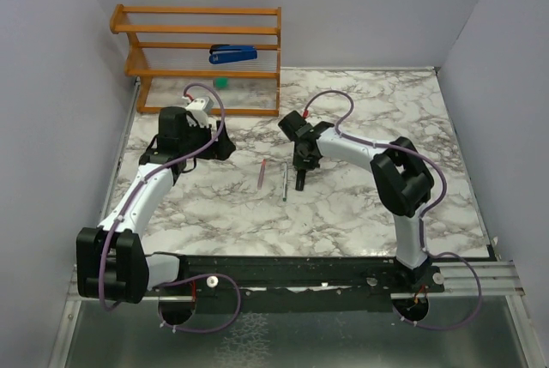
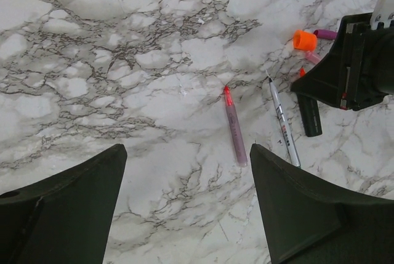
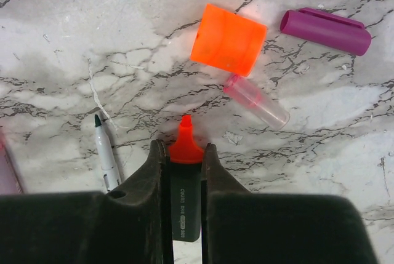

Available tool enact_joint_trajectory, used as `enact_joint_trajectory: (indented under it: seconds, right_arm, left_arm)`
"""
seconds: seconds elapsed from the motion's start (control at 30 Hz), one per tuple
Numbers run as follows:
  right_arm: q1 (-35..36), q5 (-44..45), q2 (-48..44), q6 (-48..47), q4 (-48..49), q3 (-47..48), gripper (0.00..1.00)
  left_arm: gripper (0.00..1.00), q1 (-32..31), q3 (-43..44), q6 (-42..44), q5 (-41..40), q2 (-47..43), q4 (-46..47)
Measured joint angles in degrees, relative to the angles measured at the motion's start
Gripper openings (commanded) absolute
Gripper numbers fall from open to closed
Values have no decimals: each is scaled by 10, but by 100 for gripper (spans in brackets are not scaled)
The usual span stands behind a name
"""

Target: Insert the pens into the pen caps

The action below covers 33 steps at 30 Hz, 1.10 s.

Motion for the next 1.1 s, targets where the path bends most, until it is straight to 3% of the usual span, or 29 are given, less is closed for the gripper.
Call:
enact_joint_trajectory:
  seconds: [0.3, 0.53, 0.73, 1.1]
  right_arm:
    - [0, 10, -57, -23, 57, -75, 0]
    - [1, 54, -176, -80, 88, -87, 1]
    - [2, 63, -252, -112, 126, -87, 1]
    - [3, 58, -289, -122, 134, -102, 0]
  left_arm:
    - [80, -9, -34, -8, 76, -17, 41]
    - [79, -73, -61, -20, 131, -71, 92]
    - [81, -167, -77, -61, 112, -86, 158]
    - [82, -249, -107, -142, 61, -52, 283]
